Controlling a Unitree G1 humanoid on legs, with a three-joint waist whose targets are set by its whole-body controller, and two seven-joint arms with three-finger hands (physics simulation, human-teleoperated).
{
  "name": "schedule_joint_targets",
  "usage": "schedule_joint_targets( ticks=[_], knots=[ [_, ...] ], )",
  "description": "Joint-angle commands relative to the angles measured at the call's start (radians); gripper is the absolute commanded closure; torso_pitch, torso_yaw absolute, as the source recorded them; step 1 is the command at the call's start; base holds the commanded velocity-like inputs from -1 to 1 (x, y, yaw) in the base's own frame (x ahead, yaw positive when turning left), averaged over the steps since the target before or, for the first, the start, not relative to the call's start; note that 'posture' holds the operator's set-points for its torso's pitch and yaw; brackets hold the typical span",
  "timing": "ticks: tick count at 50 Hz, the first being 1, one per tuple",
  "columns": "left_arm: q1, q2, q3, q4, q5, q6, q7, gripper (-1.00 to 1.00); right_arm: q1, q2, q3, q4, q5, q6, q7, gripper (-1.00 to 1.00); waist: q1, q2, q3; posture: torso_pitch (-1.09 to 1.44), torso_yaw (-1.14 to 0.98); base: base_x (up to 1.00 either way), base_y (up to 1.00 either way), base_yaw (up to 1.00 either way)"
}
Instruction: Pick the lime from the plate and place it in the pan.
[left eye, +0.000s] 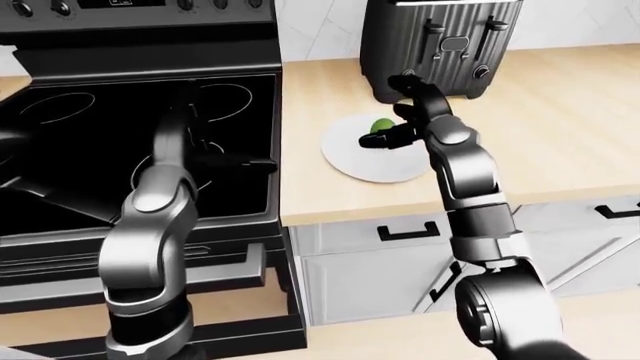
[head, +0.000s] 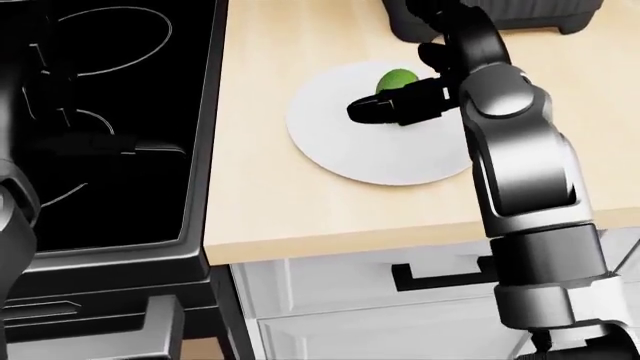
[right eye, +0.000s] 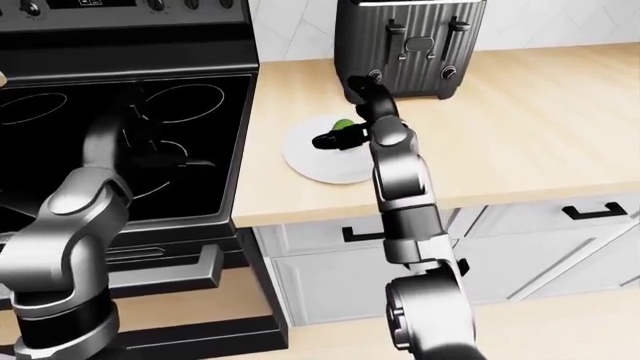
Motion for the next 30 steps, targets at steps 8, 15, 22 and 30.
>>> schedule_joint_targets(
  ticks=[8,15,22,30],
  knots=[
    [-0.034,0.01,0.009,-0.04,0.001,-0.017,0.002,-1.0,-0.054,-0.006,-0.006,0.057,0.005,-0.095,-0.033,-0.62,0.0,0.001,-0.03,0.0,0.0,0.0,0.0,0.0],
    [-0.025,0.011,0.011,-0.045,0.001,-0.02,0.002,-1.0,-0.068,-0.008,-0.011,0.146,0.019,-0.157,-0.056,-0.59,0.0,0.002,-0.031,0.0,0.0,0.0,0.0,0.0],
    [-0.019,0.011,0.011,-0.035,0.002,-0.034,0.0,-1.0,-0.075,-0.009,-0.01,0.177,0.025,-0.179,-0.073,-0.59,0.001,0.002,-0.032,0.0,0.0,0.0,0.0,0.0],
    [-0.015,0.009,0.01,-0.029,0.003,-0.043,-0.001,-1.0,-0.089,-0.012,-0.009,0.222,0.028,-0.21,-0.097,-0.56,0.001,0.001,-0.033,0.0,0.0,0.0,0.0,0.0]
  ],
)
